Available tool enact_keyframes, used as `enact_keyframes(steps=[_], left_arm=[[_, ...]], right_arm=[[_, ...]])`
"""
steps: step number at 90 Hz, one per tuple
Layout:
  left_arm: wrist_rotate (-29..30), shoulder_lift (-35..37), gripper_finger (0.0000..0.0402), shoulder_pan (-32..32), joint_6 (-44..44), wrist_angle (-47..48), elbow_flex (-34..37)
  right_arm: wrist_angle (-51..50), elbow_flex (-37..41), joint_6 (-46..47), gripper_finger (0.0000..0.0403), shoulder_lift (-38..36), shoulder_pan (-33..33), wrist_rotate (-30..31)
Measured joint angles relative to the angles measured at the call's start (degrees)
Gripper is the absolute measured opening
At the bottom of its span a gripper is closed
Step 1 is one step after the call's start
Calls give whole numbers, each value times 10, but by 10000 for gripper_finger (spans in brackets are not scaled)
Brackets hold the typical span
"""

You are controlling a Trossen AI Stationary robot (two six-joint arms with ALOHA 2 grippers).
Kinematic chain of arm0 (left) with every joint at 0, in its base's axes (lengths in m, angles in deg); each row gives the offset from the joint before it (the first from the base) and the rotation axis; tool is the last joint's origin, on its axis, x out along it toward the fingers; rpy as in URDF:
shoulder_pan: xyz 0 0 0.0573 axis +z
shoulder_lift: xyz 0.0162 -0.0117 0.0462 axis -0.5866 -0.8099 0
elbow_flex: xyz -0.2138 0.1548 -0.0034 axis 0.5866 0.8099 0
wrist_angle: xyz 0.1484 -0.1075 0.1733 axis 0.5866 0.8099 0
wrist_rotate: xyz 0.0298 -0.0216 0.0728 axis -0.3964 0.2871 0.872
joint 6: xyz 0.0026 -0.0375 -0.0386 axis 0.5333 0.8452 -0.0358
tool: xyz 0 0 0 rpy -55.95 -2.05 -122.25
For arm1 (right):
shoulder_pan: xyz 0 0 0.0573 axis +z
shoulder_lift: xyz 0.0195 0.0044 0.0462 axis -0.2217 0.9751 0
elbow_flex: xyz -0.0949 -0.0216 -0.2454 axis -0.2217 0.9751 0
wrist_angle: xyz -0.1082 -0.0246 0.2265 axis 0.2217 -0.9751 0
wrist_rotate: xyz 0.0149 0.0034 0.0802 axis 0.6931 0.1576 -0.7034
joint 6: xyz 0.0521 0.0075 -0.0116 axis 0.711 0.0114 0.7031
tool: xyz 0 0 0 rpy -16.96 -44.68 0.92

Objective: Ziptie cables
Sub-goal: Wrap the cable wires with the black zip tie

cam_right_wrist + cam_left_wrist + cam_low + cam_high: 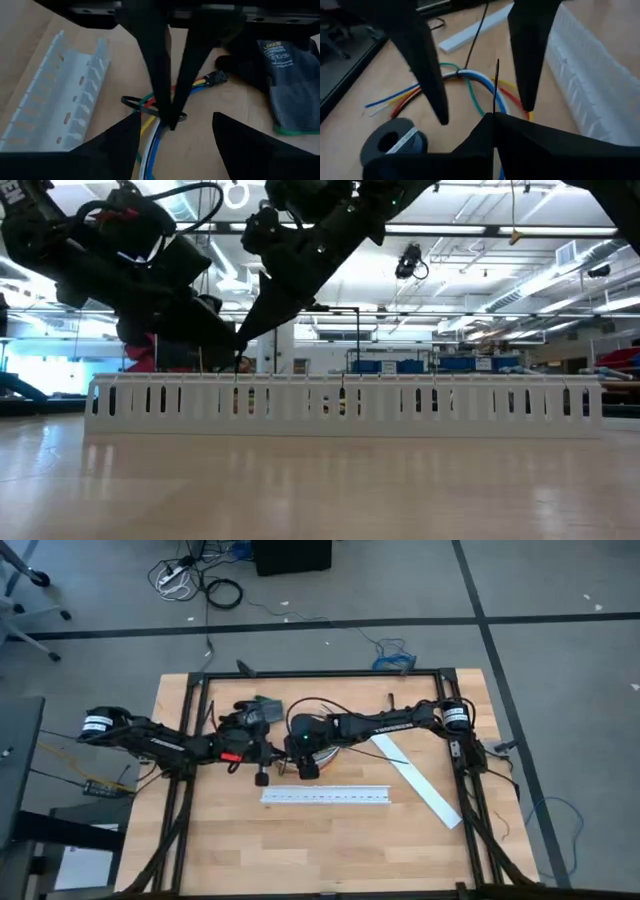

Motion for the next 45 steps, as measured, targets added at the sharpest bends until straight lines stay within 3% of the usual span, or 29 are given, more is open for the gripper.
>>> enact_keyframes(steps=[21, 45], left_arm=[[4, 2, 0, 0, -2, 0, 0], [4, 2, 0, 0, -1, 0, 0]], right_arm=[[4, 0, 0, 201, 0, 1, 2], [5, 0, 0, 116, 0, 0, 1]])
